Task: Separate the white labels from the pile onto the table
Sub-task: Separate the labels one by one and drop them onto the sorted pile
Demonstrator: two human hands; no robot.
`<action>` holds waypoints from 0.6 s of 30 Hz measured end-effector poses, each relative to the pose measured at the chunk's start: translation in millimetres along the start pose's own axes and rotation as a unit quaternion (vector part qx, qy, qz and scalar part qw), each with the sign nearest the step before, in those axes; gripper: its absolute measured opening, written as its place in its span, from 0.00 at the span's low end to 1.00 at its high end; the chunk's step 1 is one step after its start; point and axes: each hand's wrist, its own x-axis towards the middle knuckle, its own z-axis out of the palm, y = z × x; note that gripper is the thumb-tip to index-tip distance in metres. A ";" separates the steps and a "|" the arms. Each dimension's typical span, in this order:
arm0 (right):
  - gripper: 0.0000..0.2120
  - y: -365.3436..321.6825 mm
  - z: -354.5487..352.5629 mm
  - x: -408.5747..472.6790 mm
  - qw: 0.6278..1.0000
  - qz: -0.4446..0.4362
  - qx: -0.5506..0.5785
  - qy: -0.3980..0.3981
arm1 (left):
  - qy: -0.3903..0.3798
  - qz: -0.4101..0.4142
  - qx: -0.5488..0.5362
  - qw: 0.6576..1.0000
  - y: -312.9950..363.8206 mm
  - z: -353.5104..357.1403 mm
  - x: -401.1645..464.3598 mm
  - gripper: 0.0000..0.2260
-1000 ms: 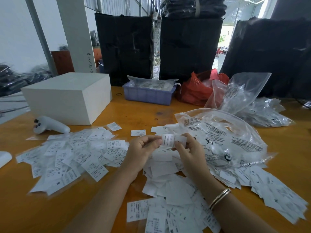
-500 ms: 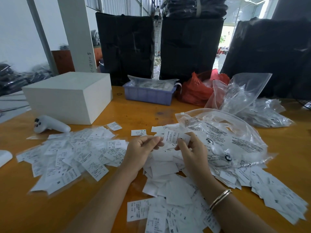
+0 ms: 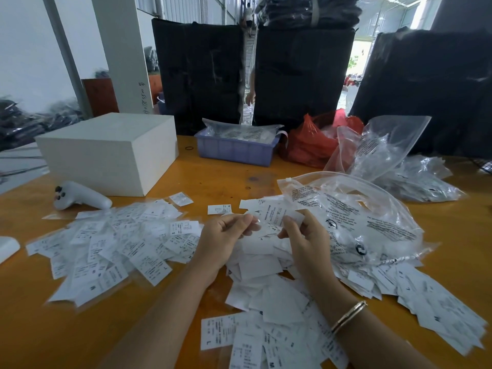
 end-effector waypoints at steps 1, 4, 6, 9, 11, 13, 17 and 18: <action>0.08 0.1 -0.1 -0.4 1.000 0.002 0.000 -0.006 | 0.000 0.001 0.002 1.000 -0.2 0.0 0.1 0.09; 0.08 0.1 0.3 -1.4 1.000 0.004 -0.008 -0.023 | -0.001 -0.003 0.009 1.000 -0.2 0.3 0.1 0.09; 0.07 0.6 0.5 -1.4 0.999 -0.002 -0.025 -0.034 | 0.000 -0.004 0.017 1.000 -0.1 0.3 0.0 0.08; 0.07 1.9 0.7 -1.1 0.997 -0.010 -0.051 -0.061 | -0.002 0.001 0.030 1.000 0.5 -0.3 -0.5 0.09; 0.09 3.2 0.9 -1.2 0.995 -0.023 -0.069 -0.068 | -0.003 -0.002 0.030 1.000 1.6 -0.5 -0.6 0.09; 0.11 3.6 1.6 -1.5 0.993 -0.032 -0.087 -0.074 | -0.010 -0.010 0.039 0.999 1.3 -0.6 -0.1 0.08; 0.11 2.9 2.2 -2.3 0.991 -0.036 -0.099 -0.081 | -0.030 -0.014 0.050 0.998 -0.8 0.2 -0.4 0.07; 0.11 2.8 2.2 -2.3 0.991 -0.037 -0.100 -0.083 | -0.030 -0.015 0.051 0.998 -1.0 0.4 -0.5 0.08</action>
